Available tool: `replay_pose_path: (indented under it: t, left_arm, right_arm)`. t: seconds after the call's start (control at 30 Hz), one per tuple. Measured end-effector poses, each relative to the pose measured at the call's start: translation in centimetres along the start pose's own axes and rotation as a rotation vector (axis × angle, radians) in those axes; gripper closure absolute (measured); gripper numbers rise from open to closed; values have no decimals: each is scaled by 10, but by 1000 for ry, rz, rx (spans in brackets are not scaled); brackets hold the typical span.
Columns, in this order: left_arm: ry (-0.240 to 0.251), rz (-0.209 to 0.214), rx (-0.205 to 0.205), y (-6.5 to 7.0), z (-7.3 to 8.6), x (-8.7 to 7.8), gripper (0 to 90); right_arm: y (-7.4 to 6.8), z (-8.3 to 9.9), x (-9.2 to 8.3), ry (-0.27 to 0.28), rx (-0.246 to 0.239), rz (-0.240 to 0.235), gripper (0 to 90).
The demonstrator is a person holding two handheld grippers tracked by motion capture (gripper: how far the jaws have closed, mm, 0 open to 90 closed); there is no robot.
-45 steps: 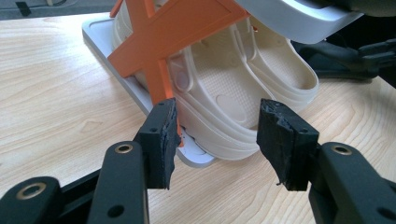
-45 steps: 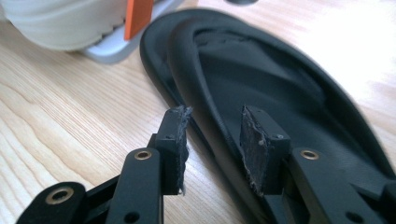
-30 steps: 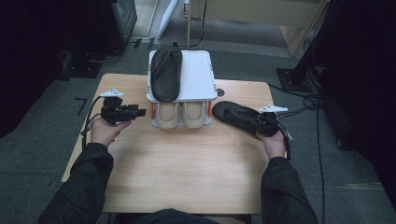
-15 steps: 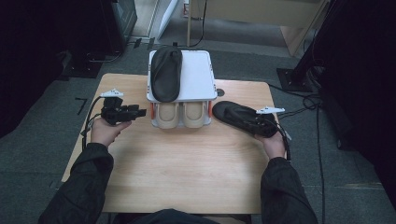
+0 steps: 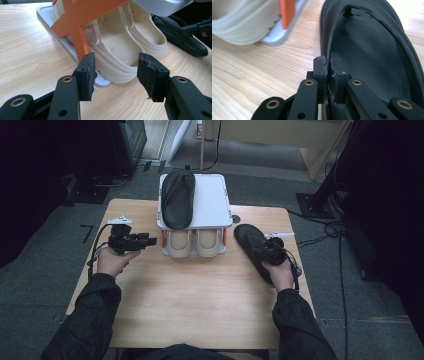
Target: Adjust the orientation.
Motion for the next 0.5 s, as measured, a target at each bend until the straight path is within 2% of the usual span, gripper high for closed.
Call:
replay_pose_path:
  t: [0.07,0.2,0.23,0.27,0.3,0.33,0.43,0.5]
  left_arm:
    - [-1,-1,-1,-1,1,0,495]
    - [-2,-1,1,-1,1,0,494]
    - [-2,-2,2,-1,1,0,494]
    - [-1,-1,1,-1,1,0,494]
    - [-1,-1,1,-1,1,0,494]
    - [-1,-2,2,-2,1,0,494]
    - [0,-4,-1,-2,1,-1,494]
    - [1,-6,1,-2,1,-1,494]
  right_arm:
    - [-8,0,4,-5,5,-12,830]
    - [-9,1,6,5,-19,-10,794]
    - [-7,1,5,15,-20,-38,735]
    - [-7,0,3,31,-22,-54,725]
    - [-7,0,3,31,-22,-54,725]
    - [-9,-2,-6,77,-44,-49,737]
    - [-10,-4,-14,121,-49,-52,751]
    - [-7,-3,-20,137,-81,-11,775]
Point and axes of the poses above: each handheld gripper's, and its own axes: x roughly forward along the jaws, z roughly out of its underside, y roughly to its right, the point moved 2 cm from there along x, roughly forward along the jaws, and after that the axes turned 6 degrees about -z, right-handed, at the moved point
